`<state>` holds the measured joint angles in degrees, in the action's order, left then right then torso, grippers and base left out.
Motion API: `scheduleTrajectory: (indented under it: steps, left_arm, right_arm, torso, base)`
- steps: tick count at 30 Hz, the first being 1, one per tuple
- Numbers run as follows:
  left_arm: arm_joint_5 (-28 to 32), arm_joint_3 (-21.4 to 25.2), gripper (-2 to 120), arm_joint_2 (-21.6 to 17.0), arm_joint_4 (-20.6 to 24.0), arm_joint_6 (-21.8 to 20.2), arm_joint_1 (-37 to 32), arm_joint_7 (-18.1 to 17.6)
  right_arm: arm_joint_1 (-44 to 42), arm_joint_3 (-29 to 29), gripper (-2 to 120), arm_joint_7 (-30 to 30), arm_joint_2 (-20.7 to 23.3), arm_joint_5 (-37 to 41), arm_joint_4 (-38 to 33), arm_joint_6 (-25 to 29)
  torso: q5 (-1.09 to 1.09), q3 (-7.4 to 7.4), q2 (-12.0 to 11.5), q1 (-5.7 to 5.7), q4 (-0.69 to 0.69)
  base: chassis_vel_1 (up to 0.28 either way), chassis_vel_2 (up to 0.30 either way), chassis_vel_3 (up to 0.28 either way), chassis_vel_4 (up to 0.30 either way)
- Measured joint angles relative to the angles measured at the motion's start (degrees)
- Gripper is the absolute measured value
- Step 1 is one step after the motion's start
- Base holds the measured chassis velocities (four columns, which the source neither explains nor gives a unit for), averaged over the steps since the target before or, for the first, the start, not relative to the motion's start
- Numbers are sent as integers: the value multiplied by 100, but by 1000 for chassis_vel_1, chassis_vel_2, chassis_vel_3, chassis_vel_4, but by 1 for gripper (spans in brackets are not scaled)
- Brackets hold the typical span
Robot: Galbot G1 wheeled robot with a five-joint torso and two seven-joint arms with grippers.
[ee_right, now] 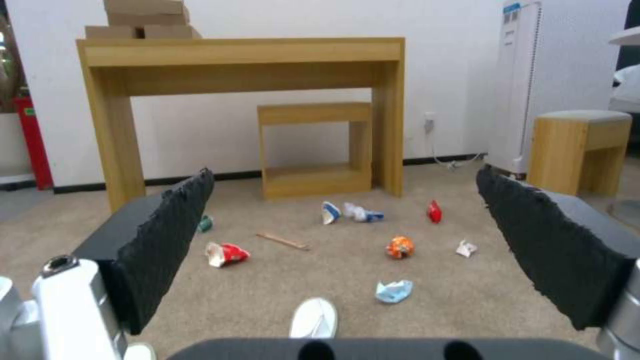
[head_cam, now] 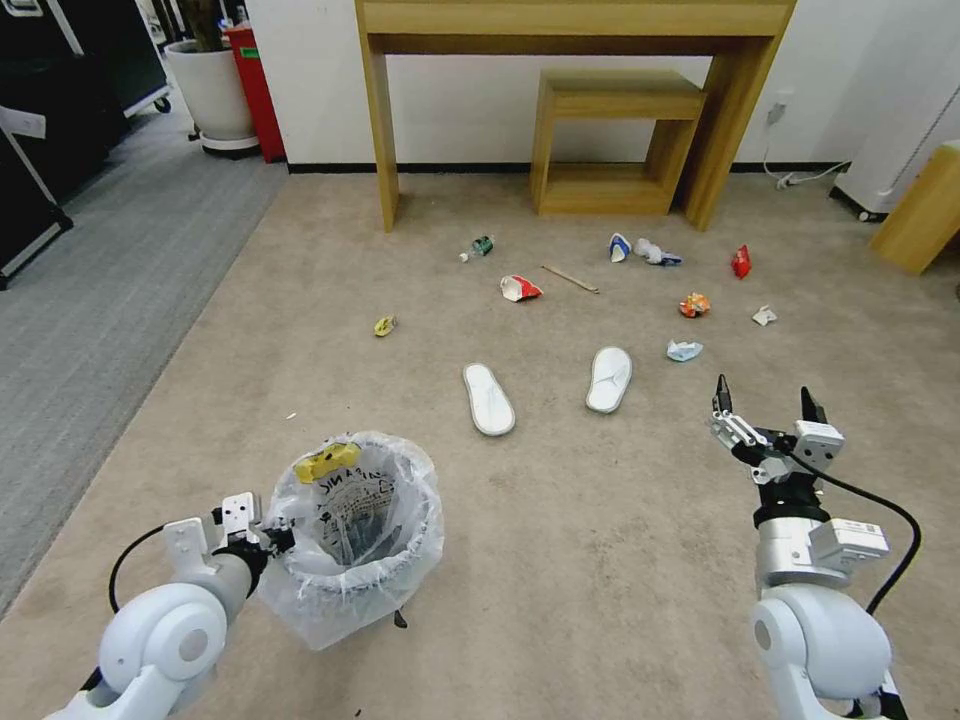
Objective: Pick up the trash bin and place the garbage on the floor into it.
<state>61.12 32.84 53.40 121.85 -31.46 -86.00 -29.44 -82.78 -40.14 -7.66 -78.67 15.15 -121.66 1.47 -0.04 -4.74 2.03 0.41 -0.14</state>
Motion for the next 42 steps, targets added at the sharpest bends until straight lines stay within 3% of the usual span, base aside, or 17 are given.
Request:
scheduleTrajectory:
  steps: [8, 17, 42]
  left_arm:
    - [99, 377, 1, -172, 443, -76, -306, -1]
    - [19, 470, 1, -228, 772, -87, -609, 87]
    - [-120, 419, 1, -306, 486, -22, -534, 244]
  right_arm:
    - [-21, 14, 100, -127, 70, 128, -48, -58]
    - [3, 23, 100, -214, 67, 222, -101, -80]
    - [-86, -69, 100, -78, 10, 191, -247, -199]
  torso:
    - [1, 0, 1, 0, 0]
    - [1, 0, 1, -1, 0]
    - [1, 0, 1, -1, 0]
  base:
    - [0, 0, 0, 0]
    - [0, 0, 0, 0]
    - [0, 0, 0, 0]
